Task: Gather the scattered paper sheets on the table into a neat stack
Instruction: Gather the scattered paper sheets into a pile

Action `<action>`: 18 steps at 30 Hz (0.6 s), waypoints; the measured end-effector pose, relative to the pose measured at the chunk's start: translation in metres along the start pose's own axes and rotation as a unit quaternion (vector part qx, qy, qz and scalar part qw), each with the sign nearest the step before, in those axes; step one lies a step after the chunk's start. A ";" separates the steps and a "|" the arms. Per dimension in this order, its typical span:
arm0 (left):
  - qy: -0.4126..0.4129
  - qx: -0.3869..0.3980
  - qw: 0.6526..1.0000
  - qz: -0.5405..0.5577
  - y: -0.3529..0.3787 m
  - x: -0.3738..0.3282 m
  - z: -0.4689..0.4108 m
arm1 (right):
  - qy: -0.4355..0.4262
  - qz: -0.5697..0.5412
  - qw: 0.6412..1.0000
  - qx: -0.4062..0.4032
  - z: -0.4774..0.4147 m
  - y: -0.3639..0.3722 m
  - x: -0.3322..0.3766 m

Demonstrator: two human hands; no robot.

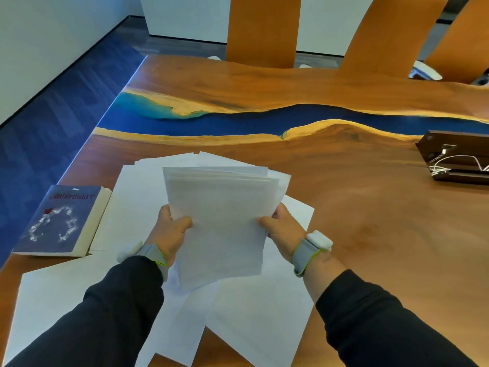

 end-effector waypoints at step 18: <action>0.144 -0.102 0.983 0.057 -0.004 -0.002 0.025 | -0.153 0.130 0.978 -0.055 0.002 0.030 0.031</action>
Point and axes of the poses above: each hand's wrist, its own z-axis away from the middle knuckle, its own y-axis out of the palm, x = y × z, the point moved 3 cm from there along -z, towards the middle knuckle, and after that the axes turned 8 degrees about -y, right-handed, at the moved point
